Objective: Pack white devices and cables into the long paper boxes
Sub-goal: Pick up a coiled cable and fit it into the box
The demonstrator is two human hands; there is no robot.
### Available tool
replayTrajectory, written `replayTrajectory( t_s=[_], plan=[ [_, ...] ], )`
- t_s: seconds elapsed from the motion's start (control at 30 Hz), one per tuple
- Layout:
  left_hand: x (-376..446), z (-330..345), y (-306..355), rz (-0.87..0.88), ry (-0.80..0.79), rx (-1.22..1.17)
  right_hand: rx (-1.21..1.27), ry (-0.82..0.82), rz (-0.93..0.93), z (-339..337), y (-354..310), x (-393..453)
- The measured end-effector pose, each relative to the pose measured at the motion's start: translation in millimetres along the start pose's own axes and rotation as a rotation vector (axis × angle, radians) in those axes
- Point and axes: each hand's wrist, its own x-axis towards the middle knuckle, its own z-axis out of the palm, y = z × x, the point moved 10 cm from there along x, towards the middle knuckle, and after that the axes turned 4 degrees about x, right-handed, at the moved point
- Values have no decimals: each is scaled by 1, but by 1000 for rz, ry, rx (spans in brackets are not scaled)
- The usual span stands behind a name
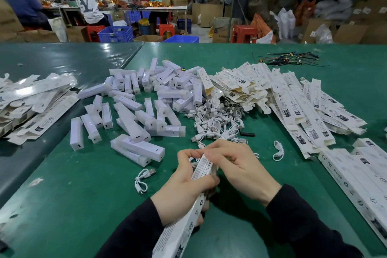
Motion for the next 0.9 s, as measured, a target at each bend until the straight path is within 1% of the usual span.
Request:
replayTrajectory(
  t_s=[0.1,0.17,0.23,0.3,0.37,0.43,0.5,0.57,0.63,0.7,0.77,0.9],
  plan=[
    [-1,3,-4,-49,-47,-53,-27,-2,-50,1,-3,-1],
    [-3,5,-2,-51,-68,-102,-31,-9,-47,3,-2,0],
    [-1,2,5,-13,-35,-185,94,-37,34,6,4,2],
    [0,-7,16,63,55,-282,301,-31,108,8,8,4],
    [3,-18,23,99,141,-357,435,79,151,-3,11,6],
    [6,-24,22,79,186,-443,463,196,209,-15,16,4],
    [9,-27,17,32,207,-540,454,271,260,-22,22,2],
    [10,-24,11,-41,177,-624,472,309,279,-24,25,-1],
    [9,-15,10,-97,92,-735,490,327,264,-23,22,-2],
    [9,-19,17,-4,96,-820,504,336,225,-21,16,-4],
    [10,-29,20,102,150,-811,508,339,184,-17,7,-6],
    [5,-33,21,144,219,-665,449,318,115,-7,-10,-13]
  ],
)
